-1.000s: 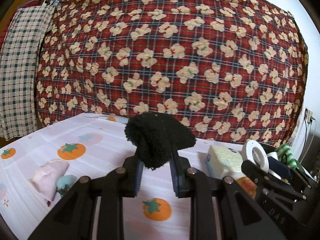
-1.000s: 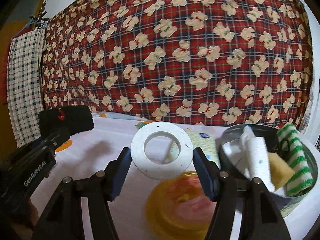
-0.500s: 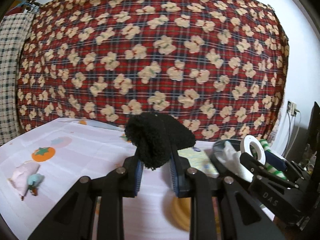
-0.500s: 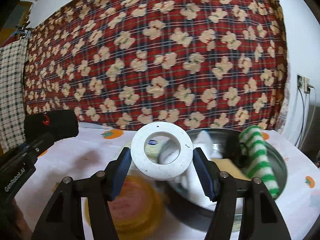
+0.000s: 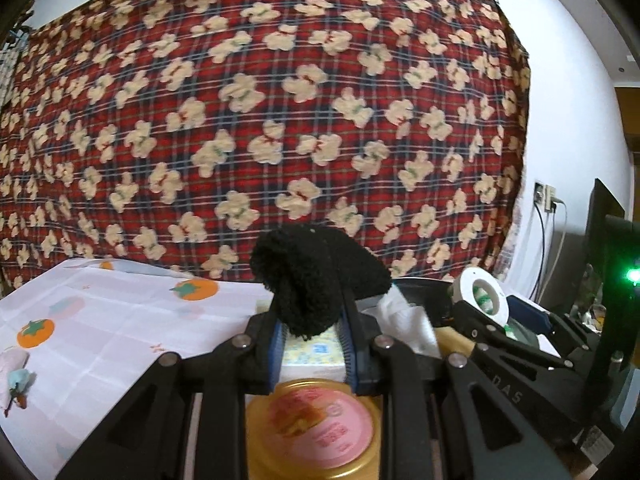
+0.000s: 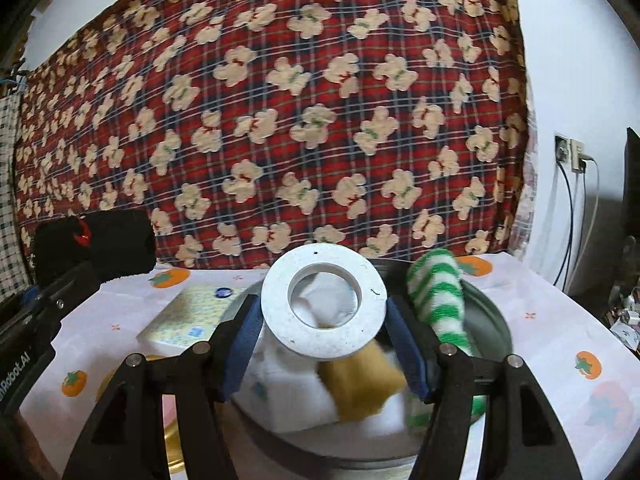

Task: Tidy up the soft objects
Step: 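Lift the white ring and black pad and carry them toward the bin, then lower the ring and pad into the bin and open both tools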

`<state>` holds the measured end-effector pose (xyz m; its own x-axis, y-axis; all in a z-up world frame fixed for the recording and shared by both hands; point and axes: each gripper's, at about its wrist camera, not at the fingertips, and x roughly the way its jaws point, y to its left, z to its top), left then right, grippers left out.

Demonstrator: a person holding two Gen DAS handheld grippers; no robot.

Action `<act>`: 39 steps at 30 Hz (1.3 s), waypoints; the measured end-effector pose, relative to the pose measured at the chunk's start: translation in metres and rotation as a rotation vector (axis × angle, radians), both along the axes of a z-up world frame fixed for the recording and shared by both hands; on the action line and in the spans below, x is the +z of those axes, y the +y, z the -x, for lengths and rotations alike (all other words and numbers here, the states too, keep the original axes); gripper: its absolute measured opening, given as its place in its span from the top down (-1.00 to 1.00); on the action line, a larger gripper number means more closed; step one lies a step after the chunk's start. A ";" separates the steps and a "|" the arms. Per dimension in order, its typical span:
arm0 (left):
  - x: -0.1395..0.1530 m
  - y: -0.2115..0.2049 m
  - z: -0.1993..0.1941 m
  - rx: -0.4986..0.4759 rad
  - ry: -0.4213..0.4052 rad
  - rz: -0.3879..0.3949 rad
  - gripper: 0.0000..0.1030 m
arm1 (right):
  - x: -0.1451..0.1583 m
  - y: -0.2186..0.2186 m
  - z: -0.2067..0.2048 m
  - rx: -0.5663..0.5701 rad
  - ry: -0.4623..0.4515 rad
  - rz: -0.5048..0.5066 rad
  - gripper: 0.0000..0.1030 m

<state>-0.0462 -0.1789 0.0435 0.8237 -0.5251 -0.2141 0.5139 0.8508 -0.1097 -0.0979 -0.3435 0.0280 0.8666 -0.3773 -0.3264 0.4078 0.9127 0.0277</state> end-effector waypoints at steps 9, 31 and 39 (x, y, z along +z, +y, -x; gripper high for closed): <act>0.001 -0.038 0.002 -0.071 0.009 -0.008 0.56 | 0.002 -0.039 0.004 -0.089 0.001 0.020 -0.27; -0.013 -0.128 -0.002 -0.203 0.068 -0.070 0.56 | 0.000 -0.107 -0.001 -0.187 0.065 0.019 -0.27; -0.025 -0.149 -0.012 -0.226 0.141 -0.098 0.56 | -0.009 -0.122 -0.014 -0.190 0.130 -0.010 -0.27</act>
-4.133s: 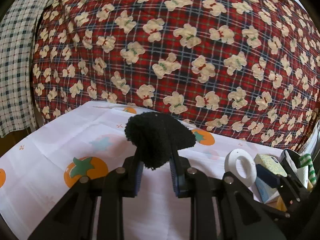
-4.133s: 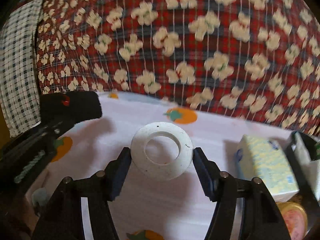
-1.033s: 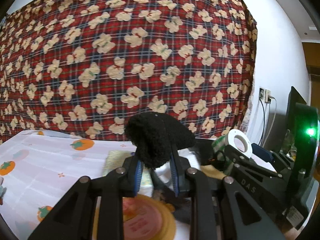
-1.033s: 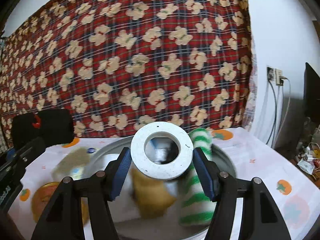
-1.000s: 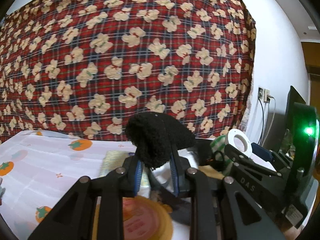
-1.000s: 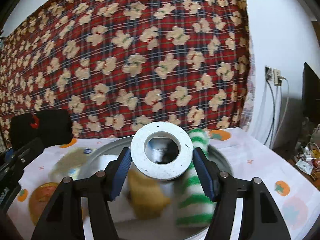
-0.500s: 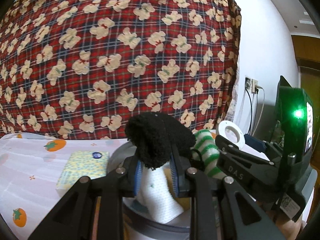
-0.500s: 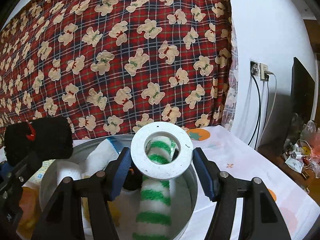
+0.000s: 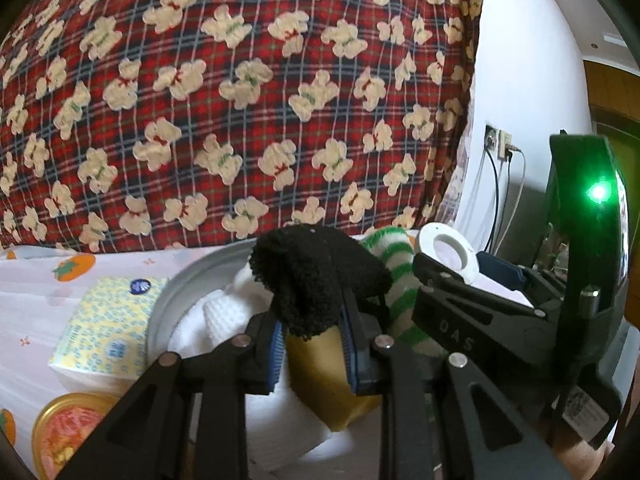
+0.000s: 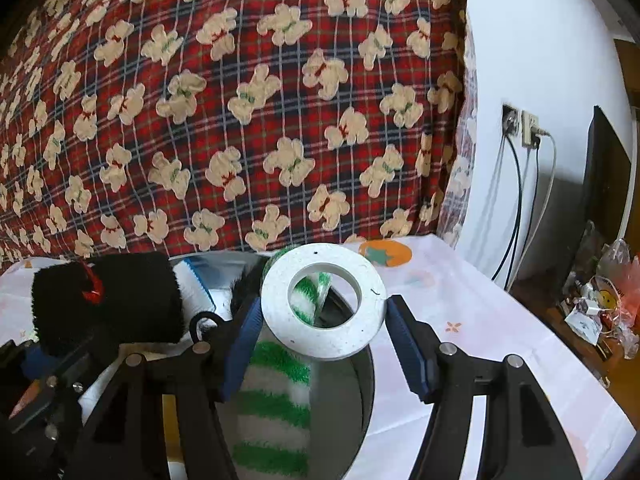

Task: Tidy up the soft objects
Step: 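Lower the ring and pad into the bin and open both tools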

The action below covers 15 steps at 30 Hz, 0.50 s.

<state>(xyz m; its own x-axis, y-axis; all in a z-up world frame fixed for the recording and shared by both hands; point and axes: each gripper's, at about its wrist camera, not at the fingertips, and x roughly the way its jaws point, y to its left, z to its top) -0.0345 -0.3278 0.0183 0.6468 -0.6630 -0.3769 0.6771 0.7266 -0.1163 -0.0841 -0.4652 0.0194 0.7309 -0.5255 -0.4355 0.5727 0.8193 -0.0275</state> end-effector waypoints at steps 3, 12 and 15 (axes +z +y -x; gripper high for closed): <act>-0.003 -0.005 -0.001 0.001 0.006 -0.020 0.56 | -0.002 0.000 -0.002 0.002 0.013 -0.003 -0.28; -0.005 -0.007 -0.007 0.031 0.035 -0.041 0.56 | -0.009 0.000 -0.009 0.020 0.048 -0.028 -0.28; -0.006 -0.008 -0.008 0.040 0.040 -0.047 0.56 | -0.010 0.001 -0.011 0.023 0.055 -0.028 -0.28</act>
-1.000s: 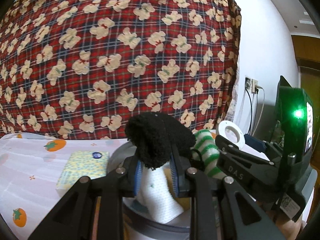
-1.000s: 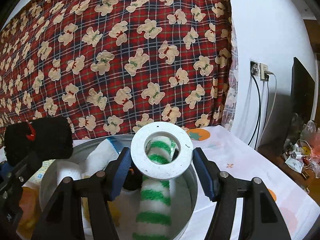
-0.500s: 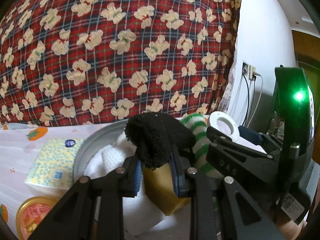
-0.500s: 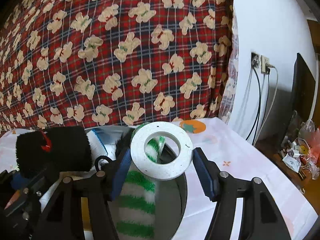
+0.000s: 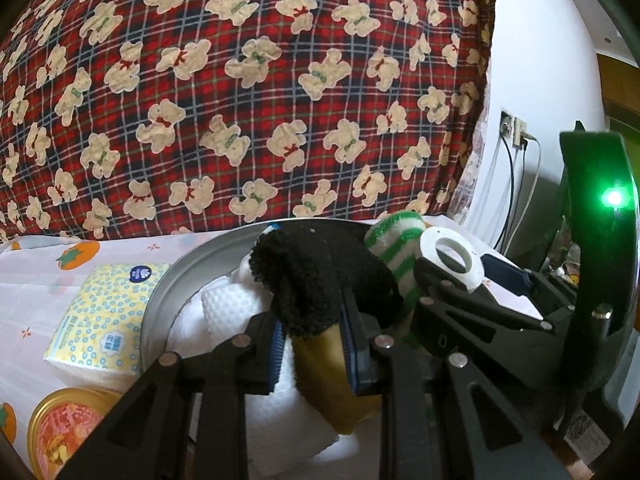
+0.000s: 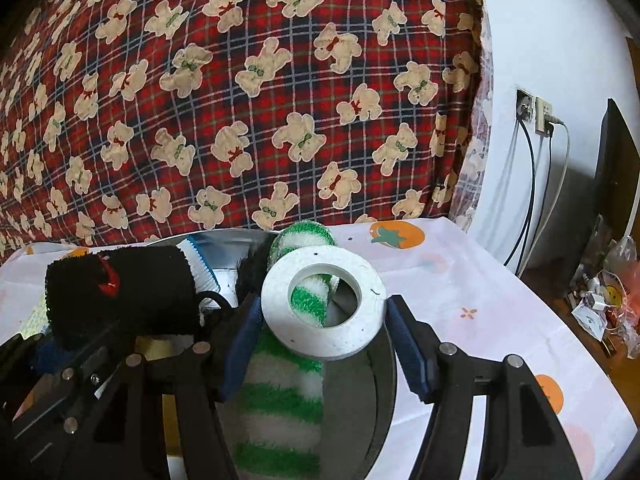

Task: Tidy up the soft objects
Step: 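Lower the ring and pad into the bin and open both tools, then withdraw both open tools from the bin toward the remaining items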

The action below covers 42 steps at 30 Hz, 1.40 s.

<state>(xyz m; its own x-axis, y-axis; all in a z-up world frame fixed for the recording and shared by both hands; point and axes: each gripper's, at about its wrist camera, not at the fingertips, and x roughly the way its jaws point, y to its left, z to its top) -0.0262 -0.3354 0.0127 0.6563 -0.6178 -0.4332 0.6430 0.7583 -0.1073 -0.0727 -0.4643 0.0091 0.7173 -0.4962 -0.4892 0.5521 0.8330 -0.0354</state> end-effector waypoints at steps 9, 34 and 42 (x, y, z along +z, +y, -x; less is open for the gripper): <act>0.000 0.005 -0.002 0.070 -0.008 -0.006 0.07 | -0.002 -0.002 -0.001 0.021 -0.011 -0.031 -0.32; 0.007 0.042 0.020 0.194 -0.152 -0.020 -0.99 | 0.016 0.001 0.048 -0.066 -0.281 0.009 -0.73; 0.007 0.065 0.022 0.209 -0.140 0.015 -0.99 | 0.018 0.006 0.058 -0.089 -0.322 -0.014 -0.73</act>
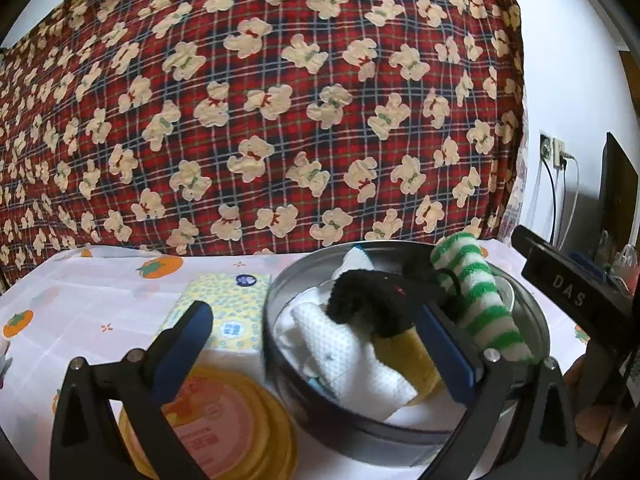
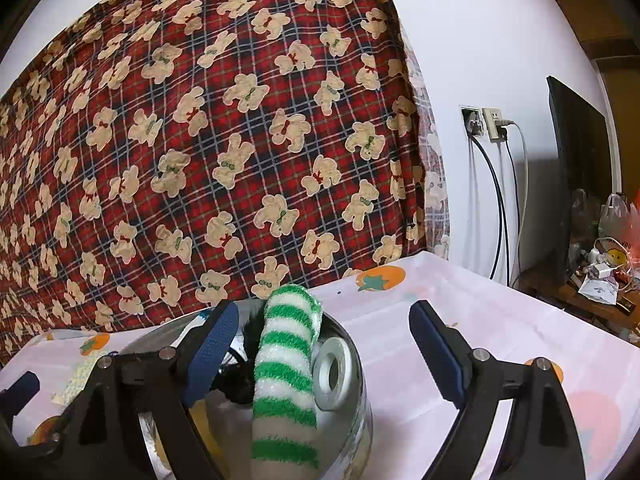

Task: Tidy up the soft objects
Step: 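Withdraw both open tools from the bin toward the remaining items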

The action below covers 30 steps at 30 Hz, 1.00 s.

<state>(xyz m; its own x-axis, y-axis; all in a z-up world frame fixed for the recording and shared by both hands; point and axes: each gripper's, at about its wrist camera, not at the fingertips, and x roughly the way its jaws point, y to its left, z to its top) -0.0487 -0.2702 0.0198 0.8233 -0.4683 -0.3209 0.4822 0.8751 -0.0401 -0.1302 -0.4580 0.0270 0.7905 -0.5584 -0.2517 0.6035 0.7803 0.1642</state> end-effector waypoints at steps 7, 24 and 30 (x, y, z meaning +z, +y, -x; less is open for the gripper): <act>0.000 0.015 0.002 0.008 0.001 0.012 -0.99 | 0.000 0.014 0.004 -0.008 -0.009 0.005 -0.73; -0.003 0.072 0.001 0.064 -0.004 0.015 -0.99 | 0.010 0.067 0.029 -0.006 -0.105 0.106 -0.73; -0.004 0.101 -0.007 0.115 -0.014 0.008 -0.99 | 0.009 0.091 0.025 0.040 -0.100 0.073 -0.73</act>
